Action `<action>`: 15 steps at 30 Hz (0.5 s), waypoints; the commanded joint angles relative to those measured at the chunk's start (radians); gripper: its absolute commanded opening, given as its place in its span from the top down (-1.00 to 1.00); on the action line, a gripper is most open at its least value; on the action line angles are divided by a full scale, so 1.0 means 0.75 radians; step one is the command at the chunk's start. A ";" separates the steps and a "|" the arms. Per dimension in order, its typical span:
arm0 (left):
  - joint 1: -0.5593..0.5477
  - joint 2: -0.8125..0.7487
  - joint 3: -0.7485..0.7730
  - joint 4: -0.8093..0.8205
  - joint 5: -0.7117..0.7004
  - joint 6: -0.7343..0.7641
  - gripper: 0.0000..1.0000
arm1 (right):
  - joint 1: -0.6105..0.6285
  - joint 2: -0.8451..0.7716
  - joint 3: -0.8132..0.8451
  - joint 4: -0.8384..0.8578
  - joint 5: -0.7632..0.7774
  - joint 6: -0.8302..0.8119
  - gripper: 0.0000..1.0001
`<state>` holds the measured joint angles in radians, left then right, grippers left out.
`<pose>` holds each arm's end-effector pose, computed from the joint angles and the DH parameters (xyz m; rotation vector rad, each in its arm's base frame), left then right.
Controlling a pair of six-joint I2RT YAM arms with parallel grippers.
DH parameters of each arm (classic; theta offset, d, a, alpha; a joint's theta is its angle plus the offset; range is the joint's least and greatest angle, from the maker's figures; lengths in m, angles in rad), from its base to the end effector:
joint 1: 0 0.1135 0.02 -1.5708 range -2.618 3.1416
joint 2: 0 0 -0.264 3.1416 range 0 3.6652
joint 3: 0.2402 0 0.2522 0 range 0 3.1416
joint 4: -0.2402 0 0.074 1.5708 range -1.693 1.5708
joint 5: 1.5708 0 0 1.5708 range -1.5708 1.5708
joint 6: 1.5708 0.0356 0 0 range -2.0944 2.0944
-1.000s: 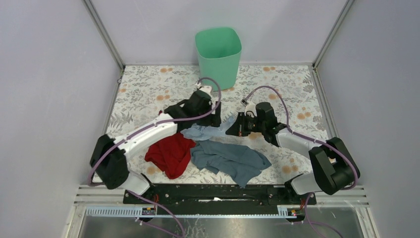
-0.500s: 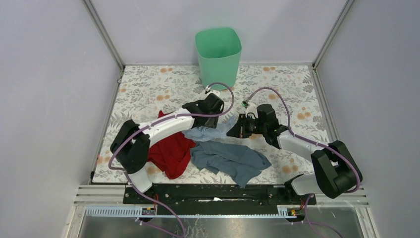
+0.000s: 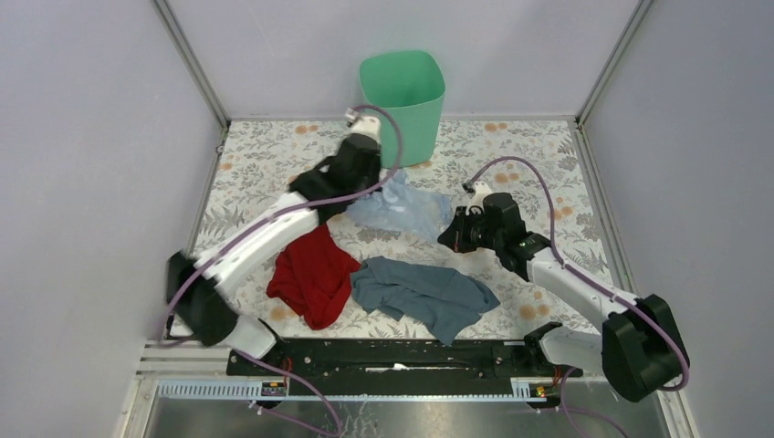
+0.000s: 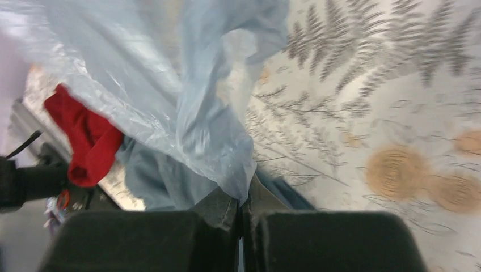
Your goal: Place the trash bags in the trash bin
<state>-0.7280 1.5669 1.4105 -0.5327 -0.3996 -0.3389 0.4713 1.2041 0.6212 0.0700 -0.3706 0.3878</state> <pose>0.2725 -0.2243 0.3307 0.2181 2.1894 -0.1436 0.2225 0.1278 0.2226 -0.3269 2.1503 0.8948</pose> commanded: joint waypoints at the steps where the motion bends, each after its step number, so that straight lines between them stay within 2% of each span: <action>1: 0.071 -0.400 -0.140 0.393 0.188 -0.027 1.00 | 0.007 -0.126 0.044 -0.154 0.361 -0.096 1.00; 4: 0.181 -0.488 -0.300 0.461 0.319 -0.161 1.00 | 0.006 -0.149 -0.018 -0.106 0.389 -0.082 1.00; 7: 0.286 -0.472 -0.462 0.499 0.578 -0.268 1.00 | 0.006 -0.123 -0.061 0.018 0.186 -0.047 0.87; 10: 0.310 -0.495 -0.636 0.662 0.820 -0.303 1.00 | 0.007 -0.090 -0.058 -0.008 0.155 -0.018 0.75; 11: 0.309 -0.514 -0.685 0.698 0.862 -0.292 1.00 | 0.007 -0.087 -0.053 -0.031 0.166 -0.020 0.67; 15: 0.308 -0.599 -0.850 0.822 0.914 -0.215 1.00 | 0.006 -0.087 -0.022 -0.177 0.213 -0.033 0.02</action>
<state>-0.4919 1.2045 0.8391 -0.1013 0.1387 -0.5243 0.4786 1.1454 0.5781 0.0315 -0.2276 0.3679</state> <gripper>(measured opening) 0.005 0.376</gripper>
